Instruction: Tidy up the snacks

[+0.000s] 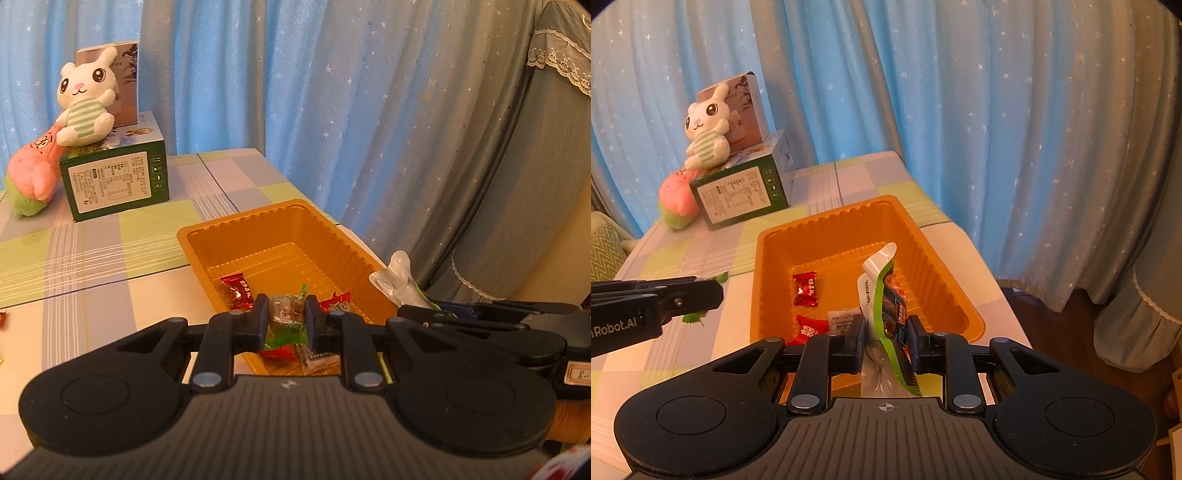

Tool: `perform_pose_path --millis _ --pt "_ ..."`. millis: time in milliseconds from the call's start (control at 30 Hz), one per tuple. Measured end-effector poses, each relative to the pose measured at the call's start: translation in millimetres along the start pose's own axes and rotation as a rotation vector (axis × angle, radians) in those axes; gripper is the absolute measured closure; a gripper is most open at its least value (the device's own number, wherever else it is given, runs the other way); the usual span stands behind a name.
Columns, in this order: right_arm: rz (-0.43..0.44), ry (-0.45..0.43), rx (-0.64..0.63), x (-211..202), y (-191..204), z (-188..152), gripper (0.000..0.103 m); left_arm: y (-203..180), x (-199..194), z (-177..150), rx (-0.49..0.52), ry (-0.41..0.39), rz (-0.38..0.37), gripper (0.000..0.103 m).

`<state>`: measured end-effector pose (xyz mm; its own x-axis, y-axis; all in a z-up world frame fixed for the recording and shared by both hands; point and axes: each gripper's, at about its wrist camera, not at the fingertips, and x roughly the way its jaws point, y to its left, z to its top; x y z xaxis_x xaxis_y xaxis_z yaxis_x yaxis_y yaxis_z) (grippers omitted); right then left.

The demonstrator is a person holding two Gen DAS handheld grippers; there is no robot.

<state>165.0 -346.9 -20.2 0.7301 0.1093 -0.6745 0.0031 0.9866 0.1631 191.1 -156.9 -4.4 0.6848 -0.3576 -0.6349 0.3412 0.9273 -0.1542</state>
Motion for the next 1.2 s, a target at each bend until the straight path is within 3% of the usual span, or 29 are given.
perform_pose_path --millis 833,867,933,1200 --pt "0.019 0.007 -0.005 51.2 -0.1 36.1 0.079 16.2 70.1 29.6 -0.03 0.027 -0.062 0.084" --pt "0.02 0.009 -0.004 51.8 -0.1 36.3 0.079 16.8 72.2 30.0 -0.03 0.028 -0.061 0.083" --pt "0.022 0.011 -0.004 52.1 0.1 35.7 0.079 18.7 73.6 30.1 -0.03 0.03 -0.055 0.066" --pt "0.033 0.026 0.017 56.5 -1.6 30.9 0.079 43.6 57.7 14.1 -0.066 0.036 0.01 0.066"
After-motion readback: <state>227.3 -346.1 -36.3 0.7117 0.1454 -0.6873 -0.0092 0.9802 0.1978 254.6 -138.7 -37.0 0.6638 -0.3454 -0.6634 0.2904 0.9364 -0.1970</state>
